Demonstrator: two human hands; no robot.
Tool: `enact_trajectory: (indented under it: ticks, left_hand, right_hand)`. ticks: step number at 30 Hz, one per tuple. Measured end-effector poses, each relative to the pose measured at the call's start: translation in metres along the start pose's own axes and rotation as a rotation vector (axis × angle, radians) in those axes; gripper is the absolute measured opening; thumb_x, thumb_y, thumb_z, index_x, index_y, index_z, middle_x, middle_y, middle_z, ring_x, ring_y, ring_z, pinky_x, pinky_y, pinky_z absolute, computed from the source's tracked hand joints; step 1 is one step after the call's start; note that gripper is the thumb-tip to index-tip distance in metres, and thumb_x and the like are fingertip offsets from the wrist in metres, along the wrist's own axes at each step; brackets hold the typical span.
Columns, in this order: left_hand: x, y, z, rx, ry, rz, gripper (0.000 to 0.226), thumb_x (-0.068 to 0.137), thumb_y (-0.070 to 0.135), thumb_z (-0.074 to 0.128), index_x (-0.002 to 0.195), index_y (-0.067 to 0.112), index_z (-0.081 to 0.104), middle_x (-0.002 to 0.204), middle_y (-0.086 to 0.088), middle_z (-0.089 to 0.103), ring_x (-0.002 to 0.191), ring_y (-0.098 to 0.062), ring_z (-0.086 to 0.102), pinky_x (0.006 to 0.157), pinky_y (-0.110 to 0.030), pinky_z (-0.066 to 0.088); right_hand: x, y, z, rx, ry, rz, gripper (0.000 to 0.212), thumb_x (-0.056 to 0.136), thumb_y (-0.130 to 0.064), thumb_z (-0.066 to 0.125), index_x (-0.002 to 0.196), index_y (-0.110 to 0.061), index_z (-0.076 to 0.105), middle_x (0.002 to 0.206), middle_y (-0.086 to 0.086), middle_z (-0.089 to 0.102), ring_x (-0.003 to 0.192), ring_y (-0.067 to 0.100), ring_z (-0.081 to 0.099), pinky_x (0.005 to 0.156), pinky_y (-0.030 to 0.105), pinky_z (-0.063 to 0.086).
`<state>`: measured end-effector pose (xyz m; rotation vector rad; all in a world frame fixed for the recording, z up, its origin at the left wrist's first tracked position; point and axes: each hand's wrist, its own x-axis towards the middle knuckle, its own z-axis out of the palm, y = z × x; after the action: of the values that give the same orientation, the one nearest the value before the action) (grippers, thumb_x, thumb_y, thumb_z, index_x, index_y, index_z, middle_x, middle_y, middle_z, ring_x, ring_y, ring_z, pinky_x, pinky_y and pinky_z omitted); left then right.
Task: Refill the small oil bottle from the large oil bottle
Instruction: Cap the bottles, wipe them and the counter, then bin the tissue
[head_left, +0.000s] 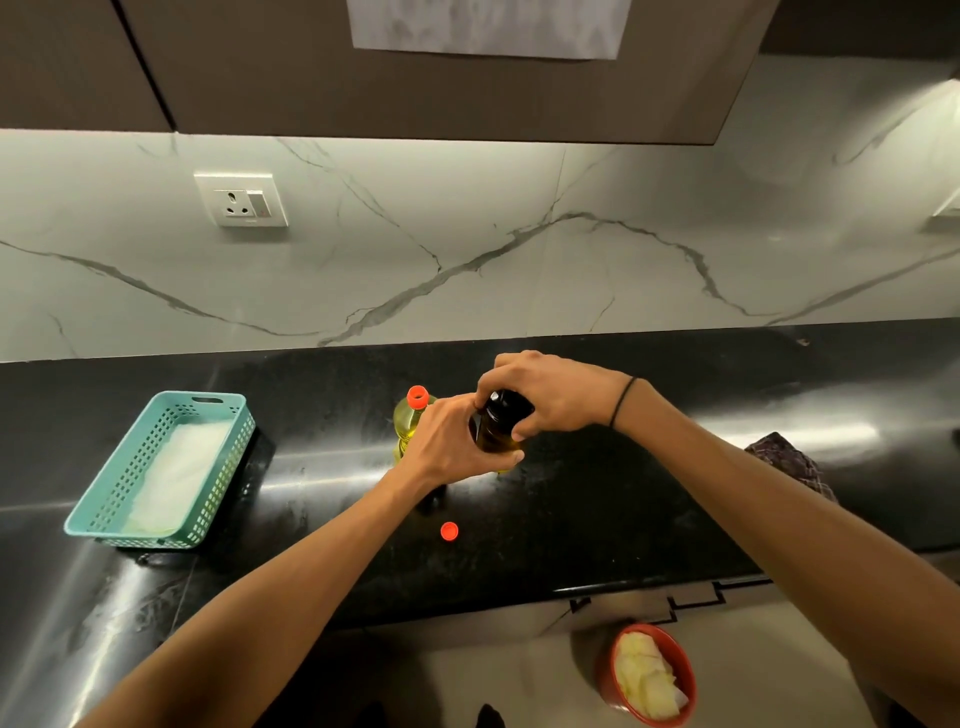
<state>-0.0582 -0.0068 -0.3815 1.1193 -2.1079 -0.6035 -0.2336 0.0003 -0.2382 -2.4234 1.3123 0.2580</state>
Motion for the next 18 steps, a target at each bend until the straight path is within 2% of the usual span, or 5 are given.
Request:
enact_trajectory:
  ticks: [5,8,11,15,18]
  left_hand:
    - [0.005,0.002,0.002,-0.004,-0.004,0.012,0.038,0.073,0.049,0.091,0.087,0.032,0.06,0.07,0.019,0.061,0.066,-0.003,0.063,0.061,-0.012,0.044]
    - [0.009,0.0,0.005,-0.012,-0.007,0.004,0.038,0.071,0.052,0.088,0.08,0.026,0.061,0.068,0.011,0.064,0.061,-0.011,0.063,0.059,-0.03,0.053]
    - [0.012,-0.001,0.006,0.002,-0.003,0.032,0.043,0.071,0.054,0.088,0.079,0.023,0.061,0.066,0.01,0.061,0.058,-0.014,0.059,0.057,-0.035,0.051]
    - [0.016,-0.001,0.006,0.029,0.042,0.038,0.047,0.069,0.059,0.09,0.08,0.03,0.055,0.066,0.016,0.058,0.057,-0.007,0.057,0.055,-0.017,0.042]
    - [0.02,0.0,0.005,0.021,0.04,0.039,0.045,0.069,0.057,0.091,0.081,0.035,0.053,0.067,0.018,0.058,0.058,-0.006,0.057,0.057,-0.014,0.04]
  right_hand:
    - [0.0,-0.001,0.004,-0.067,0.08,0.057,0.055,0.086,-0.055,0.075,0.124,-0.02,0.056,0.115,0.004,0.06,0.104,0.022,0.061,0.085,0.037,0.055]
    - [-0.002,-0.003,0.007,-0.156,0.129,0.145,0.066,0.083,-0.075,0.063,0.111,-0.016,0.056,0.1,0.005,0.06,0.083,0.02,0.062,0.068,0.031,0.05]
    - [-0.006,-0.002,0.004,-0.202,0.153,0.17,0.079,0.072,-0.086,0.063,0.109,-0.016,0.052,0.098,0.004,0.06,0.081,0.02,0.062,0.07,0.034,0.053]
    - [-0.01,0.01,-0.009,-0.071,0.046,0.105,0.09,0.073,-0.057,0.086,0.142,-0.025,0.038,0.128,0.001,0.053,0.114,0.021,0.056,0.094,0.042,0.056]
    - [-0.006,0.02,-0.009,-0.008,0.033,0.039,0.064,0.08,-0.04,0.086,0.129,-0.024,0.047,0.121,0.001,0.058,0.111,0.022,0.061,0.092,0.038,0.058]
